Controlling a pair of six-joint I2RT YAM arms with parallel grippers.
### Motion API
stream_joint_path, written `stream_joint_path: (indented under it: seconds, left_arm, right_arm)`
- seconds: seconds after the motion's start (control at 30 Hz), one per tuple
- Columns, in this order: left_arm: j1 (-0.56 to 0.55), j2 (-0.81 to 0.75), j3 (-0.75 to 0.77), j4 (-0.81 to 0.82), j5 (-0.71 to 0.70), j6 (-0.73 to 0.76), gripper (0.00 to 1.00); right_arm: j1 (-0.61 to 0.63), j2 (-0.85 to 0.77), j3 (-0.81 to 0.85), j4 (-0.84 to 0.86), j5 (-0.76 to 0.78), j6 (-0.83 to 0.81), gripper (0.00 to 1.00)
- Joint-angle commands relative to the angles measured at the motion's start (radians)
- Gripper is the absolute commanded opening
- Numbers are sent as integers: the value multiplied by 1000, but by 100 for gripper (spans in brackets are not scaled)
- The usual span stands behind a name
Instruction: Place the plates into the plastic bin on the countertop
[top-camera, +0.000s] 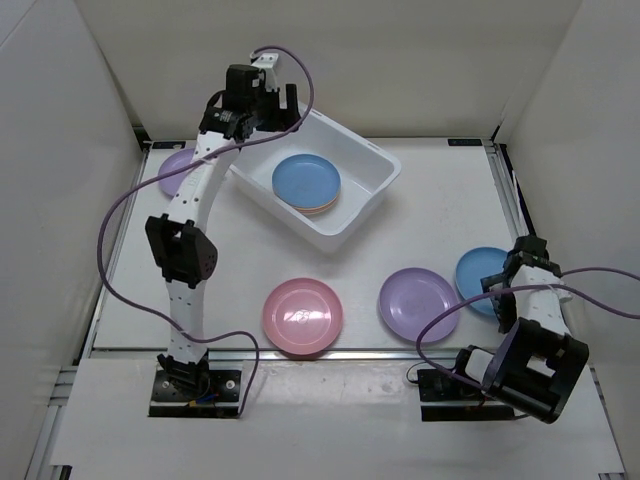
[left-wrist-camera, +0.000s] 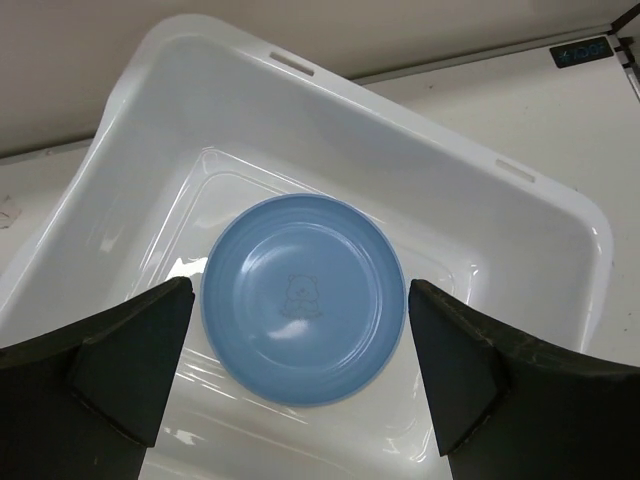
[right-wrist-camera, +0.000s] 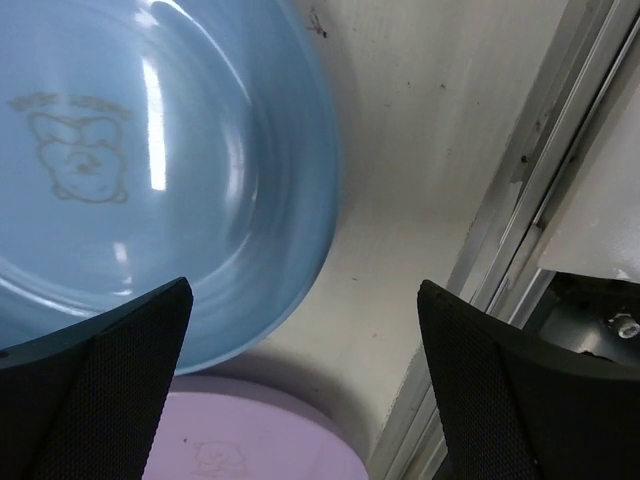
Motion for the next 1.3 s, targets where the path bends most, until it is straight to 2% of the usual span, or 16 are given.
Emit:
stream_joint_path:
  seconds: [0.0,0.1,0.27,0.43,0.53,0.57,0.63,0.67,0.77,0.83,0.87,1.03,1.27]
  left_arm:
    - [9,-128,-26,-33,-3,14,100]
    - [4,-195,-93,-24,-23,8,99]
    - [0,-339,-309,11,-86,11,100]
    - [-2,-490,-522,63,-124,-4,99]
    - [1,-553,-614,94,-124,-15,99]
    - [3,-560,-628,98,-124,-18,99]
    - [3,-571,-648,97,-150,-21,100]
    - [4,-577,-648,94,-152,-19,100]
    - [6,-594,-659,88,-153,-19,99]
    - [6,-605,-671,89,-166,-19,100]
    - [7,-607,-674,89,-173,-18,99]
    - [17,-630,-712,89,-198,-33,100]
    - [63,-675,-813,89,-192,-82,100]
  right_arm:
    - [-3,16,-58,56,10,66,95]
    - [-3,29,-83,127,7,86,94]
    - [0,49,-118,228,39,92,94]
    - [8,81,-140,314,51,109,86]
    - [25,94,-138,354,78,116,74]
    - [26,98,-134,360,82,117,64]
    - [37,109,-117,349,111,120,51]
    - [43,111,-111,337,128,133,38]
    - [68,95,-82,279,193,153,18]
    - [83,69,-63,253,237,156,11]
    - [91,60,-37,216,252,162,2]
    - [164,-18,59,194,309,95,0]
    - [327,2,279,260,345,-93,0]
